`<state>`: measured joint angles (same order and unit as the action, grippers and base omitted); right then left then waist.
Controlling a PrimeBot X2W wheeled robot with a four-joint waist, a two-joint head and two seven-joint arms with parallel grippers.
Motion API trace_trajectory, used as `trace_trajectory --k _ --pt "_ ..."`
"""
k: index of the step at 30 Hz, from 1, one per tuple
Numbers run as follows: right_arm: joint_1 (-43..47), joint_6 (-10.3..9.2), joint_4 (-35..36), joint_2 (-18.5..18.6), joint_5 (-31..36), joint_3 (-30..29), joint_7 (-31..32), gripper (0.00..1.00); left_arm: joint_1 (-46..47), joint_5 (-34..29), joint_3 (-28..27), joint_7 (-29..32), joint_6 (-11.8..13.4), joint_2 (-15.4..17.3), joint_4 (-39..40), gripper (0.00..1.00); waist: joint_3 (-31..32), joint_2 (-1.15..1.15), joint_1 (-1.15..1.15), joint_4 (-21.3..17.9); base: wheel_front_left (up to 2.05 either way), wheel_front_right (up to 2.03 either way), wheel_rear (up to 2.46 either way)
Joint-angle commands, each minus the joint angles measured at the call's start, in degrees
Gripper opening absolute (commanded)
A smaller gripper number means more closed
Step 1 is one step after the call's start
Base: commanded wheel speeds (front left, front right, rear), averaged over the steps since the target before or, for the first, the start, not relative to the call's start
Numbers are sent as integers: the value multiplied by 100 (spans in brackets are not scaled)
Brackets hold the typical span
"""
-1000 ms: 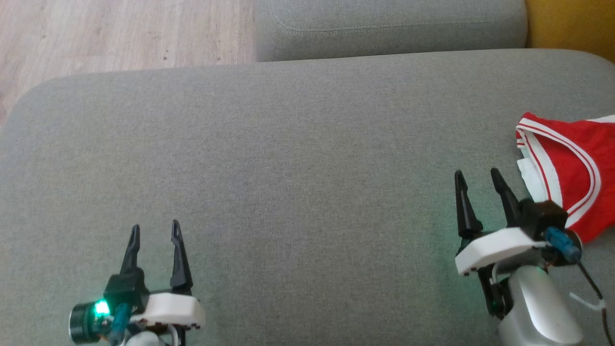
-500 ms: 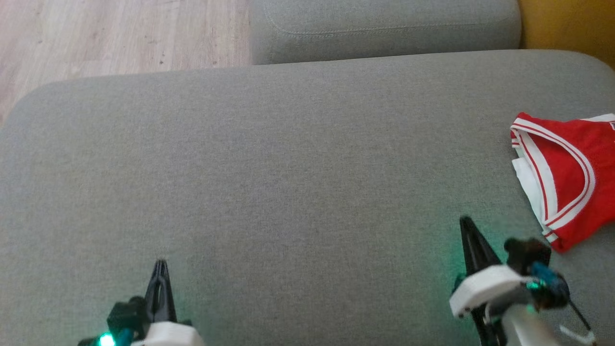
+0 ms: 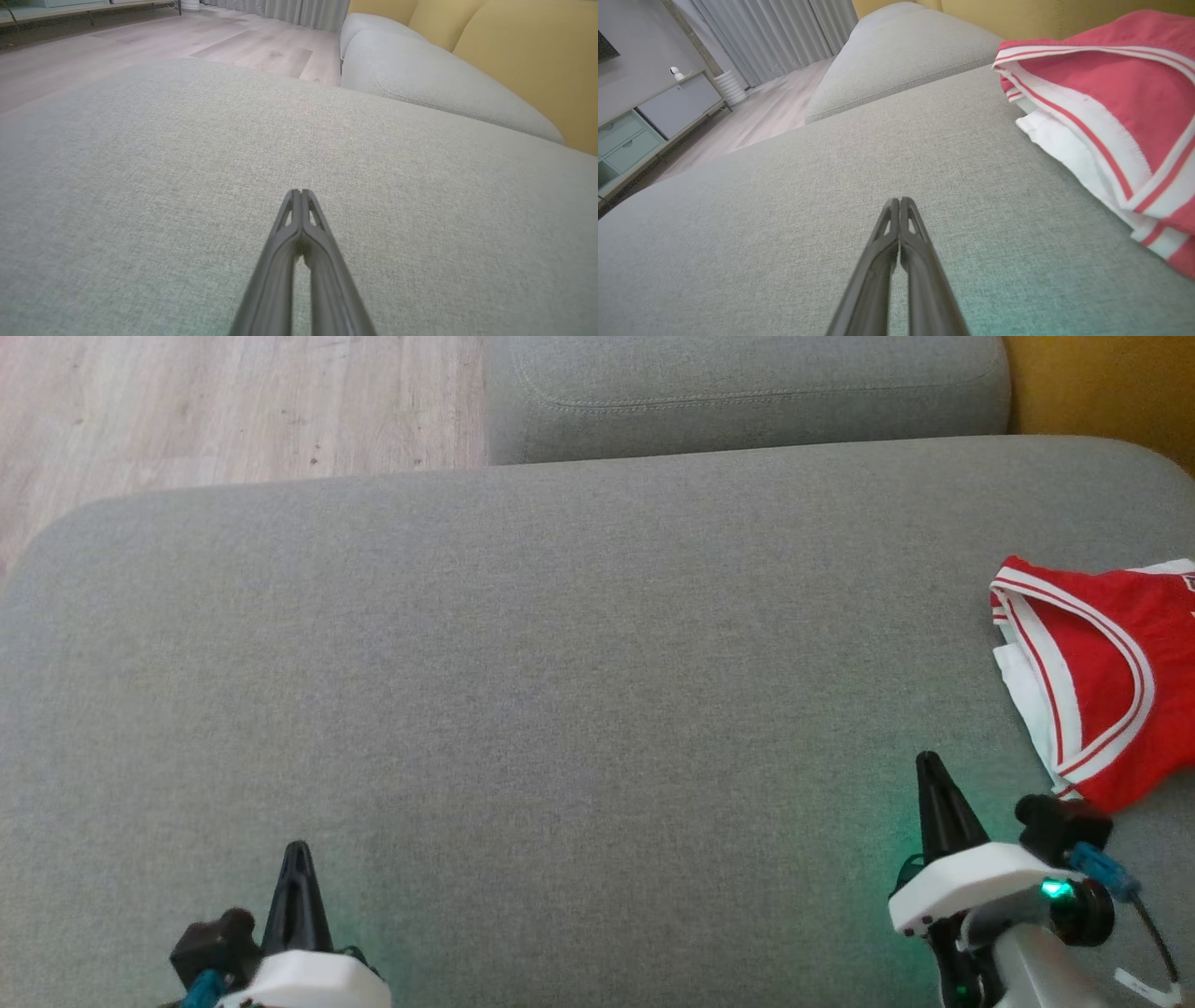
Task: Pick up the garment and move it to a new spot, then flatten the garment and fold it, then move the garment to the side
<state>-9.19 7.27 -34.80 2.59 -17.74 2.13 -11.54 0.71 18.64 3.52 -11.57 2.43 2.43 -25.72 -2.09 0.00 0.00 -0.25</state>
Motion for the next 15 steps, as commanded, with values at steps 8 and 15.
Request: trace_trajectory --k 8,15 --pt "-204 4 355 15 -640 -78 134 0 237 619 -165 141 -92 14 265 0 14 0 0 2 0 0 0" --pt "-169 6 476 16 -1113 -132 250 0 257 1087 -223 256 -154 16 328 0 26 0 0 3 0 0 0"
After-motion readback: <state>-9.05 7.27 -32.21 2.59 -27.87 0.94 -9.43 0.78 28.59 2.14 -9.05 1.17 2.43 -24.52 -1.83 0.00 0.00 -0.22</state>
